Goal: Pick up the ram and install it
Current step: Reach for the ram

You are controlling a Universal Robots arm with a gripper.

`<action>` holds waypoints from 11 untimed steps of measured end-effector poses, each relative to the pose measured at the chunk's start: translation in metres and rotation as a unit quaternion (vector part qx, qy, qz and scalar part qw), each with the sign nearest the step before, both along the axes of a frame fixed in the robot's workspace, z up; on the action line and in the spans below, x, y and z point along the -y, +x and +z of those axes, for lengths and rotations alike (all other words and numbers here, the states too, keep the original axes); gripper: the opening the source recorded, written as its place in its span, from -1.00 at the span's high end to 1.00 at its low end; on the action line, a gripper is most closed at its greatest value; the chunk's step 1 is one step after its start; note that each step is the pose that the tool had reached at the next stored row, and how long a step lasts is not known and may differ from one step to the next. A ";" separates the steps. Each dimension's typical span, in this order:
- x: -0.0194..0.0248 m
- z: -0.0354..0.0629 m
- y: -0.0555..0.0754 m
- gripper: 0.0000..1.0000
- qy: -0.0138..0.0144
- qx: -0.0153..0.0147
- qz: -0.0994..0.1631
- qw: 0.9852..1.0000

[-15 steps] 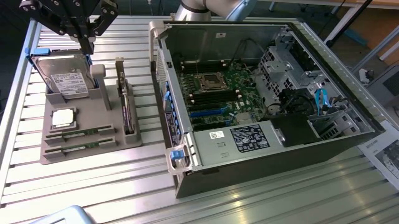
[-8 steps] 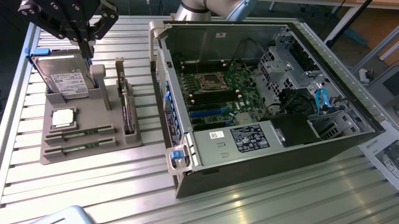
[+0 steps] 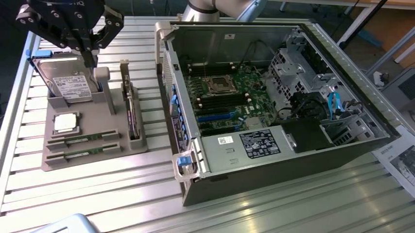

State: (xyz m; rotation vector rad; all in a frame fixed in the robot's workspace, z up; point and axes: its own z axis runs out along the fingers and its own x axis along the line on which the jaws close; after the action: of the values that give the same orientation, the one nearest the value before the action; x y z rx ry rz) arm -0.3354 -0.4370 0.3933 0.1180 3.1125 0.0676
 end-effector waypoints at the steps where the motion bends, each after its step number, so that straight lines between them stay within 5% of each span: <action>1: 0.0021 0.0000 0.000 0.80 0.000 0.000 0.000 1.000; 11: 0.0146 0.0000 0.000 0.80 0.000 0.000 0.000 1.000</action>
State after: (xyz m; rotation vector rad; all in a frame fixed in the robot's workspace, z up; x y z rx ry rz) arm -0.3354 -0.4515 0.3933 0.1181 3.1125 0.0677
